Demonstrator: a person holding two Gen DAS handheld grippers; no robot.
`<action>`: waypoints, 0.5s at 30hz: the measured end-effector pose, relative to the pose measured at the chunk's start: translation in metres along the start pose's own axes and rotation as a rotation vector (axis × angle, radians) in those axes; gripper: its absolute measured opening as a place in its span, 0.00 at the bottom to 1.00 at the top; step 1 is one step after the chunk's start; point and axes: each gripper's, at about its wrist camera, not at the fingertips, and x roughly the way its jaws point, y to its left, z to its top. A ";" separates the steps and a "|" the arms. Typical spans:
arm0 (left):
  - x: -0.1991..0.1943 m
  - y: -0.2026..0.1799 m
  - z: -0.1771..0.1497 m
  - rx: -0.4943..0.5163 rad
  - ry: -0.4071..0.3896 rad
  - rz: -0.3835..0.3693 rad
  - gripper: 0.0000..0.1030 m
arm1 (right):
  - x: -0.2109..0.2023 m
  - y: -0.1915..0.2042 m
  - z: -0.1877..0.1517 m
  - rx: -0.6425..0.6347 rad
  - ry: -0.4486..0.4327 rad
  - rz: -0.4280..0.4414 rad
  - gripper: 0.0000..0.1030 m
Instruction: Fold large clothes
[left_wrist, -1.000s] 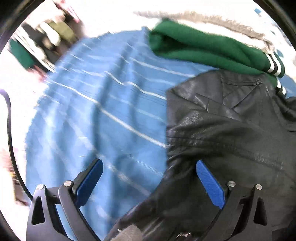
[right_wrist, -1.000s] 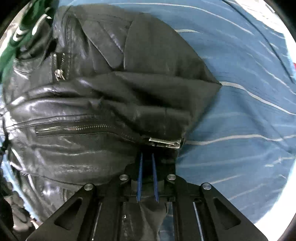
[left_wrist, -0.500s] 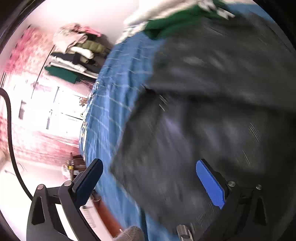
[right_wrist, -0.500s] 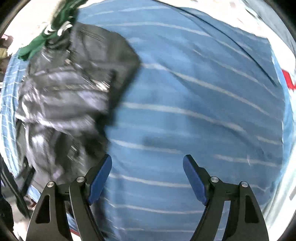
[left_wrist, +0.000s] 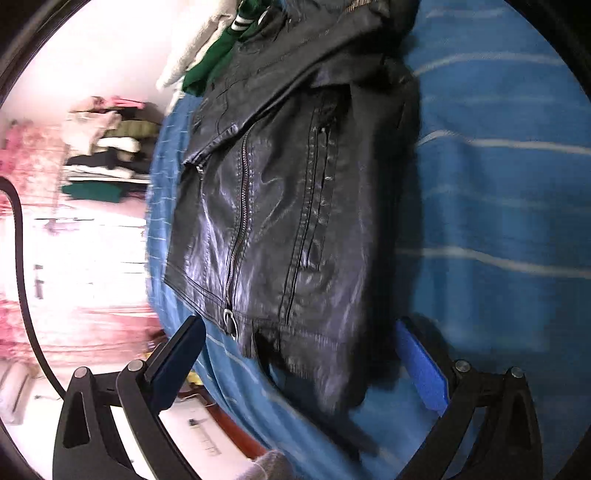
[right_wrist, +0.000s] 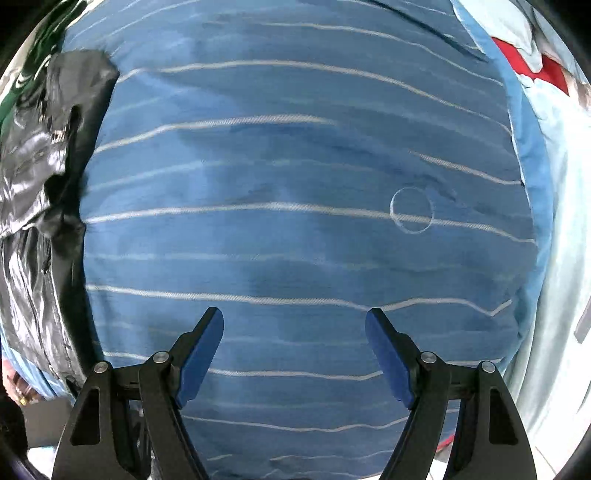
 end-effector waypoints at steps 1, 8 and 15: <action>0.009 -0.004 0.004 0.004 0.006 0.019 1.00 | -0.002 -0.004 0.004 -0.001 -0.007 -0.002 0.79; 0.023 0.032 0.027 -0.158 -0.015 -0.185 0.09 | -0.005 0.018 0.046 -0.064 -0.051 0.223 0.79; 0.017 0.093 0.029 -0.248 -0.084 -0.286 0.06 | 0.020 0.079 0.105 -0.028 -0.016 0.833 0.79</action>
